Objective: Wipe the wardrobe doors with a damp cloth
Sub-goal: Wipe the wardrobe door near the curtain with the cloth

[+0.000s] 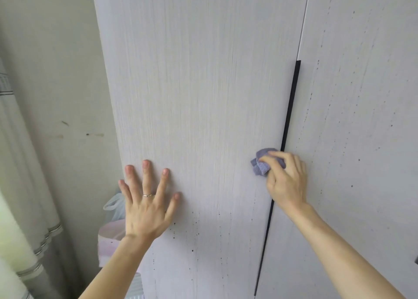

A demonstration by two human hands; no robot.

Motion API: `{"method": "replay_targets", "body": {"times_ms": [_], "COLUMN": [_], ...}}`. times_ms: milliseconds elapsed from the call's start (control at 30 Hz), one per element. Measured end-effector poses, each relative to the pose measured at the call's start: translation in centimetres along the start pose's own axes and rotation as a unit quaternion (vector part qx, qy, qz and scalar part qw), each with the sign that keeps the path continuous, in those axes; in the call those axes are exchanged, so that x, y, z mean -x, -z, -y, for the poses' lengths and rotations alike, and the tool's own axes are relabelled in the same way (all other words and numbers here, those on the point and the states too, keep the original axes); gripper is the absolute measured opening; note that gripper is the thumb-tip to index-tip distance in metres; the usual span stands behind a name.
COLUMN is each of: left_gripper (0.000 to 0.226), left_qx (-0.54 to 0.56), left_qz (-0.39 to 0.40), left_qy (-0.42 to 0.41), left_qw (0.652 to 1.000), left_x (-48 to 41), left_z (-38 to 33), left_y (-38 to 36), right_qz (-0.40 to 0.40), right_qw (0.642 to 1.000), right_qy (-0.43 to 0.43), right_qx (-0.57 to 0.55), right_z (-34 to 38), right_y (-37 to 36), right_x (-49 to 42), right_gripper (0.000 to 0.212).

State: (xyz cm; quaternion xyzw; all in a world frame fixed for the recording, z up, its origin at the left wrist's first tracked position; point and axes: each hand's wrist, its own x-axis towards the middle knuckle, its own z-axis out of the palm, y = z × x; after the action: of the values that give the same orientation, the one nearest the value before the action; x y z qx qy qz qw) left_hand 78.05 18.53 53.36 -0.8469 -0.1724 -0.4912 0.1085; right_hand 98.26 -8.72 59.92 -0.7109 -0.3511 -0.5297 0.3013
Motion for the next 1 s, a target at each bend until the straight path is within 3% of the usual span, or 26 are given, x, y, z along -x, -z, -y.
{"method": "replay_targets", "body": {"times_ms": [67,167,267,467,600,767,867,1000], "left_gripper": [0.075,0.077,0.079,0.082,0.083,0.084,0.084,0.084], "left_qx": [-0.003,-0.005,-0.01,-0.025,-0.035,-0.054,-0.061,-0.068], "left_qz": [-0.001,0.016,0.038,0.065,0.07,0.091,0.104,0.106], "left_qy": [0.016,0.04,0.063,0.079,0.078,0.091,0.098,0.09], "left_qw": [1.0,0.999,0.997,0.994,0.994,0.99,0.988,0.988], "left_x": [0.0,0.0,0.2,0.2,0.5,0.3,0.4,0.5], "left_z": [-0.7,-1.1,-1.6,-2.3,-2.5,-2.6,-2.8,-2.6], "left_y": [-0.1,-0.2,0.1,0.4,0.5,0.8,1.1,1.1], "right_qz": [0.009,0.085,0.148,0.013,-0.028,0.05,0.061,-0.064], "right_qw": [1.0,0.996,0.987,0.995,0.992,0.995,0.994,0.986], "right_qy": [-0.003,0.008,0.037,-0.041,-0.053,-0.011,-0.005,-0.062], "right_qx": [-0.016,-0.03,-0.044,-0.086,-0.108,-0.087,-0.088,-0.14], "right_z": [-0.6,-1.0,-1.6,-1.6,-1.2,-2.0,-2.0,-0.9], "right_y": [-1.3,-2.3,-1.8,-0.8,-2.4,-3.2,-2.3,-0.4], "right_x": [4.2,11.6,12.8,2.3,3.8,11.1,9.2,-0.8], "right_gripper": [0.033,0.032,0.034,0.039,0.037,0.042,0.038,0.036]}}
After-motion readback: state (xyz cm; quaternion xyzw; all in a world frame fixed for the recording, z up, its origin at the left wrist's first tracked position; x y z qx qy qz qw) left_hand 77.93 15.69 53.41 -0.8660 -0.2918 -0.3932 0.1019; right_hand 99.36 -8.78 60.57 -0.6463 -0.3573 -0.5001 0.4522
